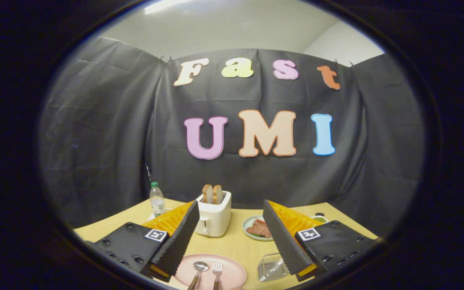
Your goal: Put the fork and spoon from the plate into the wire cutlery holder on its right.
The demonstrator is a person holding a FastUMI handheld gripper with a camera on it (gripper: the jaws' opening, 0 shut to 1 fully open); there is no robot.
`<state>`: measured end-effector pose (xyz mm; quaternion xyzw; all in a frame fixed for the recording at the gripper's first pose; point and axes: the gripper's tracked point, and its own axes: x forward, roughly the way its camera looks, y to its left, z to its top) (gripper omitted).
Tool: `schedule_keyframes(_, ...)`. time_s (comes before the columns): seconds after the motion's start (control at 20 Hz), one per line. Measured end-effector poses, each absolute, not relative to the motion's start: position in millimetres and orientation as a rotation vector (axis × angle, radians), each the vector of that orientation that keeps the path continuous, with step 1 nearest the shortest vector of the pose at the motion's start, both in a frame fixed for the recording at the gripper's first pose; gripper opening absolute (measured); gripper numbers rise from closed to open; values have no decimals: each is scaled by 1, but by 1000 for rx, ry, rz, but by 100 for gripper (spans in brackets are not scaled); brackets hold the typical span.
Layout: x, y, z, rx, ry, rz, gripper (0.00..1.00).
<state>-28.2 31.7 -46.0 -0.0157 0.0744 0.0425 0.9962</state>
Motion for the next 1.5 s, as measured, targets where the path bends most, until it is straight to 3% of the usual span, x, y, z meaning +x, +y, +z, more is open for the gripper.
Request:
schedule_keyframes(0.7, -65, 47, -211, -57, 615, 195, 100)
schedule_keyframes(1.3, -96, 40, -303, -181, 899, 236, 100)
schedule_keyframes(1.5, -105, 43, -324, -240, 977, 275, 77)
